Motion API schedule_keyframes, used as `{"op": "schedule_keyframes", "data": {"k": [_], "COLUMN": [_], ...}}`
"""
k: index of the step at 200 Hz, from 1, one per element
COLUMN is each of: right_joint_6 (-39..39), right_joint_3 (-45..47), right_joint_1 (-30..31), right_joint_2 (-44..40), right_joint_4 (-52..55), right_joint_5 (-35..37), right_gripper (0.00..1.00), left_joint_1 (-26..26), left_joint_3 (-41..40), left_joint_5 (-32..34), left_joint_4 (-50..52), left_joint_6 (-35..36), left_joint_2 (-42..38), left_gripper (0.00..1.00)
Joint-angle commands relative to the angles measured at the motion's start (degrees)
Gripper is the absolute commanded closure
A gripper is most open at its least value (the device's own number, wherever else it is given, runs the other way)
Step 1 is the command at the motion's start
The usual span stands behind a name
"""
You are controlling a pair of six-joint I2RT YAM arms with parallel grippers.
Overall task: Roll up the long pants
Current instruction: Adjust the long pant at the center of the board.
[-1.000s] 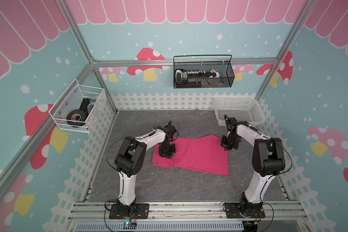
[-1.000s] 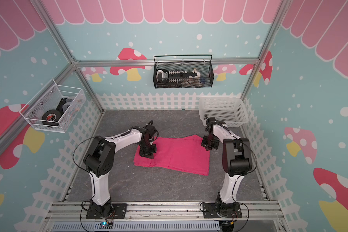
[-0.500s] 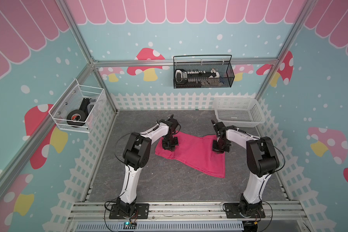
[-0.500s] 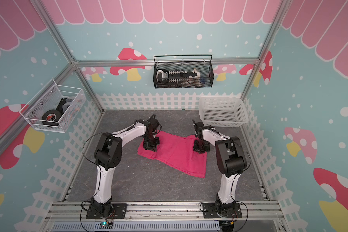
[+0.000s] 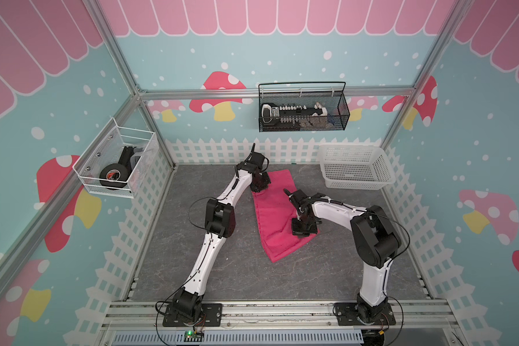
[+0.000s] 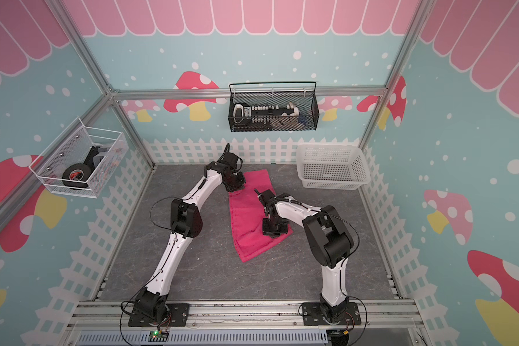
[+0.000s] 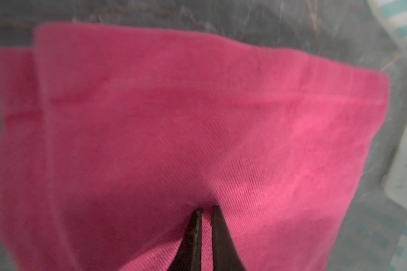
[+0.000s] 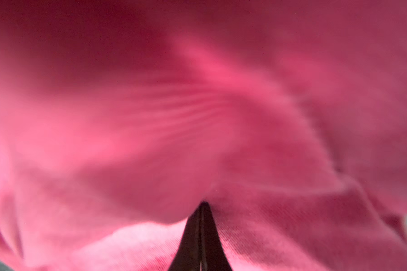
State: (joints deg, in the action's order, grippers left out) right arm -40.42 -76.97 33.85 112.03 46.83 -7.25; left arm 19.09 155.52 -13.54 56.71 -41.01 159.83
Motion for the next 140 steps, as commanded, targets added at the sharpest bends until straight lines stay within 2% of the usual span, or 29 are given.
{"op": "schedule_keyframes", "data": {"k": [1, 42, 69, 76, 90, 101, 116, 140], "right_joint_6": [-0.23, 5.31, 7.14, 7.73, 10.60, 14.46, 20.66, 29.77], "right_joint_3": [-2.34, -13.03, -14.18, -13.92, -14.10, -14.96, -15.34, -11.93], "right_joint_1": [5.08, 10.62, 11.54, 11.49, 11.93, 12.97, 14.49, 16.50], "right_joint_2": [6.22, 9.52, 6.07, 4.36, 0.55, -2.22, -6.12, -9.30], "right_joint_4": [1.96, 5.97, 8.50, 9.02, 10.77, 12.93, 15.60, 17.59], "right_joint_5": [-6.22, -6.62, -4.24, -3.23, -0.25, 3.09, 7.39, 13.08], "right_gripper": [1.00, 1.00, 1.00, 0.93, 0.68, 0.57, 0.47, 0.45], "left_joint_1": [-2.03, -4.03, -6.79, -7.45, -8.53, -9.30, -10.65, -13.80], "left_joint_3": [-1.31, -0.13, -1.47, -2.78, -7.12, -12.13, -21.54, -39.77], "left_joint_5": [-2.49, -3.20, -3.50, -3.50, -2.39, -0.90, 2.20, 5.76], "left_joint_4": [-11.68, -19.87, -20.08, -19.63, -17.86, -16.25, -14.62, -13.89], "left_joint_6": [-9.84, -14.93, -14.34, -13.13, -9.24, -5.39, -1.12, 1.29], "left_joint_2": [1.02, -1.15, -5.43, -7.48, -13.29, -18.71, -27.31, -41.02], "left_gripper": [0.87, 0.86, 0.86, 0.86, 0.86, 0.86, 0.86, 0.86]}}
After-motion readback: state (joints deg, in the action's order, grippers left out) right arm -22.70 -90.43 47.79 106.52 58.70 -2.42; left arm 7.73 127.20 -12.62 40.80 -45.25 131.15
